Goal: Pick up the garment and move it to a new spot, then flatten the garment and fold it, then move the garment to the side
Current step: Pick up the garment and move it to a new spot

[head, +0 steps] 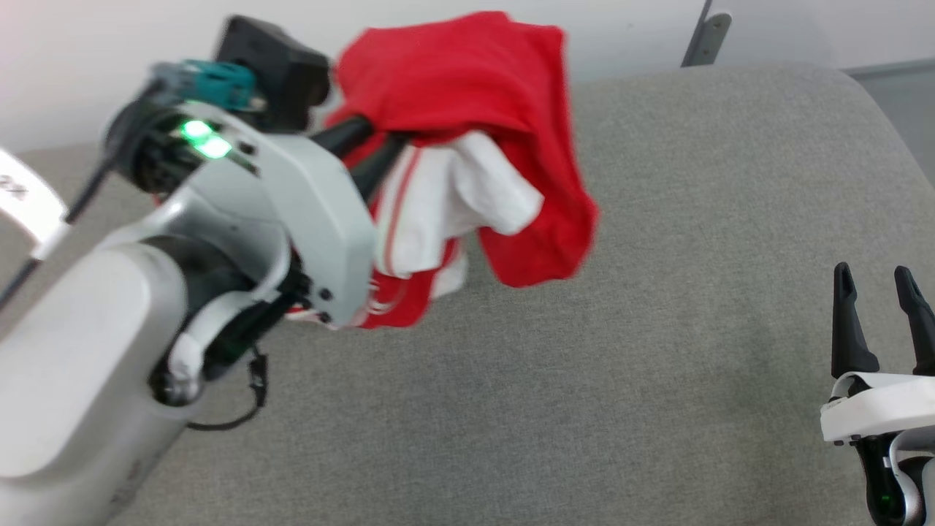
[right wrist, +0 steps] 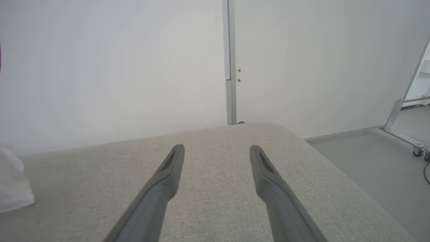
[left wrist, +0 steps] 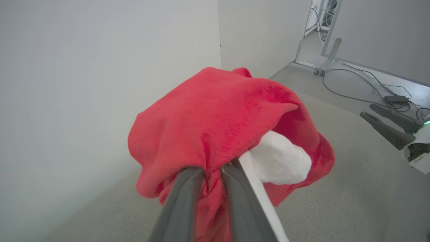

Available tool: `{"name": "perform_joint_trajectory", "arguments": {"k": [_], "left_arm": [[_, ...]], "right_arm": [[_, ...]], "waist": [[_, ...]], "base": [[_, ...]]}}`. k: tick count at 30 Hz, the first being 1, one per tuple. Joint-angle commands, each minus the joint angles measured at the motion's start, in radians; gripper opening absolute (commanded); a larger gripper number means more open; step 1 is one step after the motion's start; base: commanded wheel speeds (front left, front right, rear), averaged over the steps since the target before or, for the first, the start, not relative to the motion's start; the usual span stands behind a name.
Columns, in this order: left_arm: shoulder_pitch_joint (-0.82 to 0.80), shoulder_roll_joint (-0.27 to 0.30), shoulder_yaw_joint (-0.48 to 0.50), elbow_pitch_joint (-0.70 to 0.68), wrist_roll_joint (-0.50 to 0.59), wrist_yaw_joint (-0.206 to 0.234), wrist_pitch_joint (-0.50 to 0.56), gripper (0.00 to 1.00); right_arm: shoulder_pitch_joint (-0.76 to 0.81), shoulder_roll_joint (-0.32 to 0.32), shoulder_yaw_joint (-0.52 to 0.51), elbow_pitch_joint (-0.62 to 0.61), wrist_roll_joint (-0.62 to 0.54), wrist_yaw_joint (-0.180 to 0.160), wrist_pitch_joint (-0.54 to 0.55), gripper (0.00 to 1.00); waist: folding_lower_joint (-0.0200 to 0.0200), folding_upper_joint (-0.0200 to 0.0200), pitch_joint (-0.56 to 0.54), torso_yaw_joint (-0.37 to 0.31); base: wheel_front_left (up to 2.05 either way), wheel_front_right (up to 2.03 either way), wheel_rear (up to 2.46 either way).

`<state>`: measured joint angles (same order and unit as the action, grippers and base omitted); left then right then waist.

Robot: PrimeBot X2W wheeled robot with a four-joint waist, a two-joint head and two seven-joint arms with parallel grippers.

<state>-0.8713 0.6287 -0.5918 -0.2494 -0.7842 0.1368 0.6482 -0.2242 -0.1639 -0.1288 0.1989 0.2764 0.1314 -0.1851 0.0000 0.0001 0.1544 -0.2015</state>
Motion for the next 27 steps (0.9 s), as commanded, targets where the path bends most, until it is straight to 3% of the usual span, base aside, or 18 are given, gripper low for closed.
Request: {"name": "perform_joint_trajectory", "arguments": {"k": [1,11,27], "left_arm": [[-0.013,-0.019,-0.008,-0.005,0.003,0.009,-0.001,0.0],[0.041,-0.062,-0.026,0.103,-0.019,0.011,-0.04,0.0],[0.193,-0.042,0.036,0.51,-0.086,-0.034,-0.207,0.0]], "right_arm": [[0.007,0.006,-0.005,0.005,-0.007,-0.001,-0.011,1.0],[-0.016,0.021,0.011,0.039,-0.007,-0.001,-0.03,1.0],[-0.031,0.008,0.04,0.076,-0.008,-0.001,-0.046,1.0]], "waist": [[0.0,-0.0001,0.021,-0.016],[0.0,-0.0001,0.061,-0.015],[0.0,-0.0001,0.085,0.005]], "base": [[0.0,0.0,0.0],[0.0,0.0,0.0],[0.0,0.0,0.0]]}}
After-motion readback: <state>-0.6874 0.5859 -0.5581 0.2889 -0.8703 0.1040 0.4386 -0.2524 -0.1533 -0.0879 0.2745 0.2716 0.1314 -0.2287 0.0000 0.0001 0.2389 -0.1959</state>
